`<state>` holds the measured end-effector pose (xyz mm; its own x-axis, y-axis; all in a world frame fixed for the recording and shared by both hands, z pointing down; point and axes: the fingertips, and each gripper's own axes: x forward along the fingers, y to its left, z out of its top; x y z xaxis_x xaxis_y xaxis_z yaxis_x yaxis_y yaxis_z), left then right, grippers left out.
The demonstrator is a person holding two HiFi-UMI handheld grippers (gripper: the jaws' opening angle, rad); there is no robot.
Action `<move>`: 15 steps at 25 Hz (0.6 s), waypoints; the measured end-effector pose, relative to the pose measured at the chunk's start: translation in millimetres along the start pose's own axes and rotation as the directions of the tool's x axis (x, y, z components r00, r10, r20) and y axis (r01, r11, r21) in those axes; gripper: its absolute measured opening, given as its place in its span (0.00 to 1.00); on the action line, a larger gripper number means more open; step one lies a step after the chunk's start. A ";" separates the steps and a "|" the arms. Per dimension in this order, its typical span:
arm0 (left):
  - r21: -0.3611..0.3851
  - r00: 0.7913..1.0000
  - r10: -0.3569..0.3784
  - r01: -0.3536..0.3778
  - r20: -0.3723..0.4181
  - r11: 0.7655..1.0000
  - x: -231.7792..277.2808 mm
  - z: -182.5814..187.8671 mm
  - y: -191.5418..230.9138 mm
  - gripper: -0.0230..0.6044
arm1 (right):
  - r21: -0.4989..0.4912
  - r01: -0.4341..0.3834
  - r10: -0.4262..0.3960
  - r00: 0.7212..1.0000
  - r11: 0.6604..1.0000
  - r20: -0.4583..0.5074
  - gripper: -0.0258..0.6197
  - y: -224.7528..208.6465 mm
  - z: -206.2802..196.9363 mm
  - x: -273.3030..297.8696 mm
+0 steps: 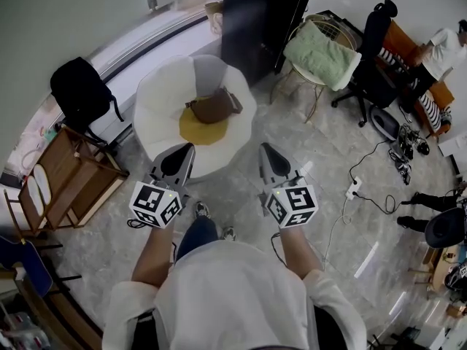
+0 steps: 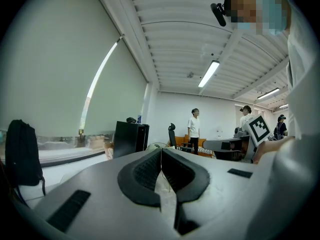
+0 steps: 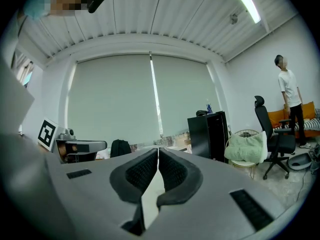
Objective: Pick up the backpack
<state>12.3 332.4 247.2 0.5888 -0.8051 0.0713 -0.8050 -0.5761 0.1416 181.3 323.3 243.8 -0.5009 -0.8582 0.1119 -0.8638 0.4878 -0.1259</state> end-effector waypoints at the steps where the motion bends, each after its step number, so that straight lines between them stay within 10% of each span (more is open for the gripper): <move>1: -0.002 1.000 -0.004 0.004 0.000 1.000 3.0 0.3 5.7 0.09 | 0.000 0.007 -0.007 1.000 1.000 0.000 0.09 -0.7 0.2 6.0; 15: -0.012 0.998 -0.068 0.068 -0.018 0.998 45.1 11.6 88.0 0.09 | 0.008 0.091 -0.091 0.995 0.996 0.028 0.09 -2.3 18.5 85.4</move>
<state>-32.9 243.8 251.4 0.6432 -0.7616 0.0790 -0.7624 -0.6275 0.1583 141.5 246.0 235.4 -0.4187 -0.9031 0.0955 -0.9053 0.4067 -0.1227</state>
